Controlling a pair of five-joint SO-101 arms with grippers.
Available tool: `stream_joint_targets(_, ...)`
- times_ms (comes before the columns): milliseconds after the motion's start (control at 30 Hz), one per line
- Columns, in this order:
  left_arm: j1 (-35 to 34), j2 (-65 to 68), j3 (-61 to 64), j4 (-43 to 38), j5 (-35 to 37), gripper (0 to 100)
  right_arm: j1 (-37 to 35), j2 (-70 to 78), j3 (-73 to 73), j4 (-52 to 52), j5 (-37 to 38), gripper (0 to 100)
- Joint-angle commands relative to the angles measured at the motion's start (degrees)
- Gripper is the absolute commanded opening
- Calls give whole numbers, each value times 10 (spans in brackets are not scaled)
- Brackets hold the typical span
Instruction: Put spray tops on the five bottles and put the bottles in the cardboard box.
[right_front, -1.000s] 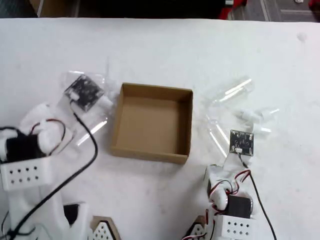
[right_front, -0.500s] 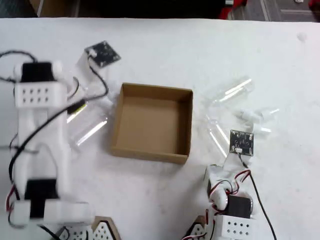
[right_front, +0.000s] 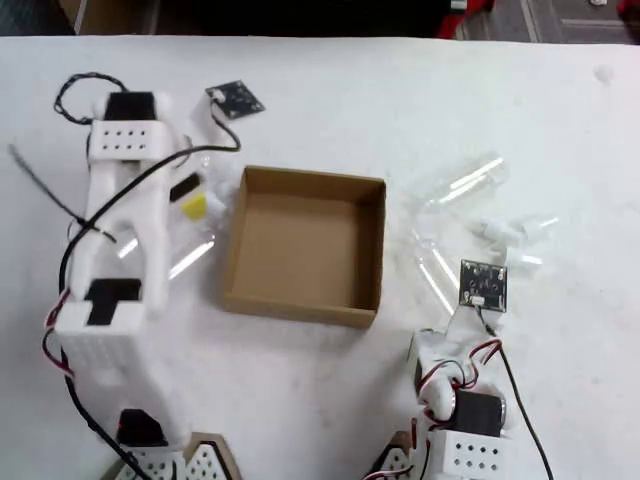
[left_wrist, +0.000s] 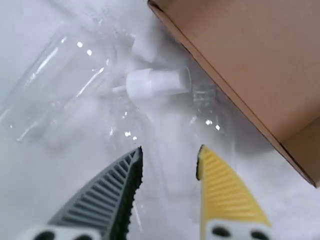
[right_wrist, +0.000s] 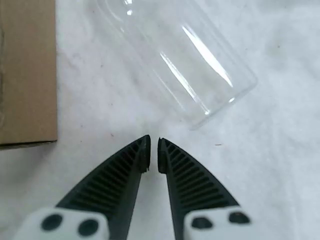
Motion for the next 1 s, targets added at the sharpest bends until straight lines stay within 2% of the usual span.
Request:
stream_joint_targets(0, 7, 28, -27, -58, -3, 170, -2, -3, 5, 2, 4, 15)
stream_joint_targets(533, -12, 44, -43, -109, -2, 172, -2, -3, 5, 2, 4, 15)
stream_joint_targets(967, -23, 115, -50, -146, -3, 169, -2, -3, 5, 2, 4, 15)
